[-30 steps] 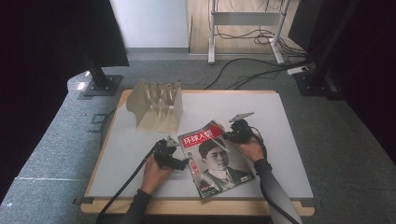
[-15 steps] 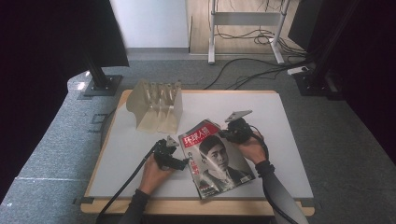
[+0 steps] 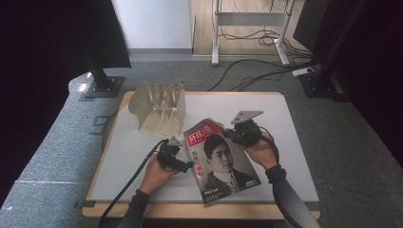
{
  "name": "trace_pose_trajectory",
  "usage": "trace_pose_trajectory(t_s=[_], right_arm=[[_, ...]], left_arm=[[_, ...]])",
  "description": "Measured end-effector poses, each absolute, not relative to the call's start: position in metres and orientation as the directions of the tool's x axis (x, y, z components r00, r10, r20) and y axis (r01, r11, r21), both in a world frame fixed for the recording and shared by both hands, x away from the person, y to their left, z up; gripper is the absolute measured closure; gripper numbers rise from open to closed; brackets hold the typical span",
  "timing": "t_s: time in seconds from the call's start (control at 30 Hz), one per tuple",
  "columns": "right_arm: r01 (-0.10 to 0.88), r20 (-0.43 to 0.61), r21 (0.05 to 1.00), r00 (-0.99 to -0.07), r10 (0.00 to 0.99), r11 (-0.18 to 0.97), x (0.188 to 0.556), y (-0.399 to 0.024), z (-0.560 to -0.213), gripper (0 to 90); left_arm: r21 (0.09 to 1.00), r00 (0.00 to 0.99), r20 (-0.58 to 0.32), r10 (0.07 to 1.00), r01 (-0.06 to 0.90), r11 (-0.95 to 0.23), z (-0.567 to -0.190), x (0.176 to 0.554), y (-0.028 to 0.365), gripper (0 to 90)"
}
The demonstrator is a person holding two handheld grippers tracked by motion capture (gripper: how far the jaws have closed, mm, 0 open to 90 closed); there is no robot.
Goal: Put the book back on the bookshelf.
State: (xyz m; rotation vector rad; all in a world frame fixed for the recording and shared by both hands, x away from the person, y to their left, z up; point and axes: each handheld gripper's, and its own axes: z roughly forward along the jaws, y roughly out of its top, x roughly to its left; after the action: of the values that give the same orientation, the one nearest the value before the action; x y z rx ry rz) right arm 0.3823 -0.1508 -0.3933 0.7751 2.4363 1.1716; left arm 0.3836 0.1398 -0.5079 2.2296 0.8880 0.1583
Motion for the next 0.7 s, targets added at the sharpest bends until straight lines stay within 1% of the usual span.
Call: trace_pose_trajectory(t_s=[0.07, 0.17, 0.27, 0.4, 0.47, 0.53, 0.6, 0.7], right_arm=[[0.319, -0.065, 0.796, -0.8, 0.597, 0.515, 0.379, -0.152, -0.39, 86.2], [0.308, -0.072, 0.802, -0.801, 0.594, 0.512, 0.376, -0.153, -0.385, 86.2], [0.303, -0.068, 0.808, -0.805, 0.59, 0.506, 0.376, -0.155, -0.384, 86.2], [0.284, -0.063, 0.822, -0.816, 0.575, 0.494, 0.374, -0.157, -0.383, 86.1], [0.279, -0.065, 0.827, -0.815, 0.576, 0.488, 0.374, -0.159, -0.382, 86.1], [0.276, -0.057, 0.838, -0.813, 0.579, 0.471, 0.374, -0.163, -0.379, 86.1], [0.268, -0.058, 0.848, -0.811, 0.582, 0.458, 0.374, -0.165, -0.376, 86.1], [0.25, -0.064, 0.862, -0.809, 0.584, 0.441, 0.372, -0.169, -0.37, 86.0]], left_arm=[[0.67, 0.77, -0.153, 0.619, 0.542, -0.508, -0.505, 0.386, 0.135, 0.0], [0.655, 0.813, -0.148, 0.563, 0.507, -0.56, -0.503, 0.39, 0.123, 0.9], [0.641, 0.834, -0.164, 0.527, 0.496, -0.586, -0.503, 0.394, 0.114, 2.4], [0.638, 0.843, -0.164, 0.513, 0.487, -0.597, -0.502, 0.397, 0.109, 4.7], [0.649, 0.842, -0.142, 0.521, 0.476, -0.593, -0.496, 0.397, 0.109, 7.0], [0.668, 0.838, -0.11, 0.535, 0.461, -0.584, -0.488, 0.396, 0.109, 12.4], [0.69, 0.833, -0.1, 0.544, 0.452, -0.565, -0.48, 0.396, 0.109, 15.9], [0.696, 0.833, -0.034, 0.552, 0.416, -0.585, -0.469, 0.394, 0.107, 22.6]])
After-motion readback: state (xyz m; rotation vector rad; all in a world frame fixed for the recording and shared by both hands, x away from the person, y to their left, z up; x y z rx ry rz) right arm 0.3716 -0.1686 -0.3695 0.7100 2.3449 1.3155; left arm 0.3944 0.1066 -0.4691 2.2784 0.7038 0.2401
